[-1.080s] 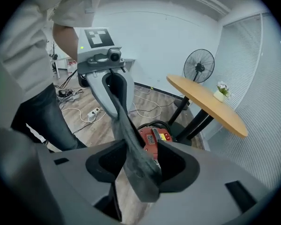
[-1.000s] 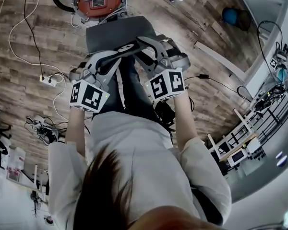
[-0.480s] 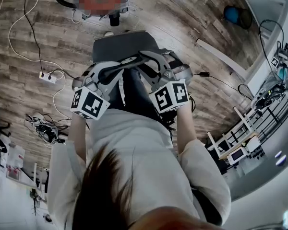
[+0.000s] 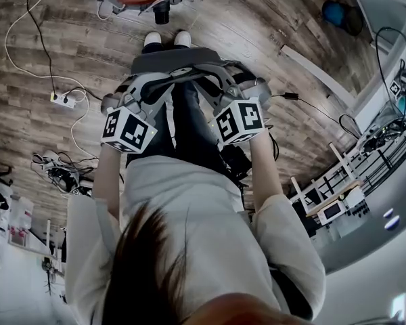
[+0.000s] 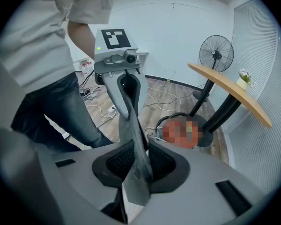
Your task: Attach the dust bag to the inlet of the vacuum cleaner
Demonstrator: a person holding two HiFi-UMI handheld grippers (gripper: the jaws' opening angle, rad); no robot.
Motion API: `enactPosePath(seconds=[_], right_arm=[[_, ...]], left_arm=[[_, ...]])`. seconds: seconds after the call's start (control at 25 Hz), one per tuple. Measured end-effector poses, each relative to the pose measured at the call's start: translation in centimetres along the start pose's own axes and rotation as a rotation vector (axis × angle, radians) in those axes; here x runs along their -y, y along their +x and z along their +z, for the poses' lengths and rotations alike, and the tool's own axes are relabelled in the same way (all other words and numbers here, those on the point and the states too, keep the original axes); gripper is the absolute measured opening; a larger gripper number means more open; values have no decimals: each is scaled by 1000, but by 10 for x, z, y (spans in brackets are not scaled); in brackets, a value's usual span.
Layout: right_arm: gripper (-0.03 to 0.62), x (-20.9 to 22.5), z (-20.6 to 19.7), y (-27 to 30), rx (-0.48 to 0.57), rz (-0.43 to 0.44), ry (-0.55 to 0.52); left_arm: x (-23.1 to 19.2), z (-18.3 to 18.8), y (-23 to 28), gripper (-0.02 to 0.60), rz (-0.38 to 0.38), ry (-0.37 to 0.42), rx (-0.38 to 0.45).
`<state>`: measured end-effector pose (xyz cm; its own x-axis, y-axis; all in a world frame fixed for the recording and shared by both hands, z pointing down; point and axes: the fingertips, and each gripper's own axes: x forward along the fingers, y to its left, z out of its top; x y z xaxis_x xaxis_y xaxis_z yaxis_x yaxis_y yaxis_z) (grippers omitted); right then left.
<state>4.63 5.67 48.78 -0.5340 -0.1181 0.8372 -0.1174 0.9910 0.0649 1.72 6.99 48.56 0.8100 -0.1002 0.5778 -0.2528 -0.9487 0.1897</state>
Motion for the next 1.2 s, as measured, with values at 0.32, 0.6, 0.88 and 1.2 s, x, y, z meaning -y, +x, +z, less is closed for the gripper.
enactPosePath(seconds=[0.32, 0.6, 0.88, 1.2], right_arm=[[58, 15, -27, 56, 2, 3, 9], [58, 38, -48, 102, 1, -23, 40], [61, 44, -75, 154, -35, 8, 134], [51, 44, -94, 200, -76, -3, 203]], left_arm=[[-33, -45, 32, 40, 52, 50, -76], [-68, -79, 60, 40, 124, 19, -133], [-88, -125, 90, 40, 179, -14, -200], [-109, -171, 113, 43, 175, -47, -284]])
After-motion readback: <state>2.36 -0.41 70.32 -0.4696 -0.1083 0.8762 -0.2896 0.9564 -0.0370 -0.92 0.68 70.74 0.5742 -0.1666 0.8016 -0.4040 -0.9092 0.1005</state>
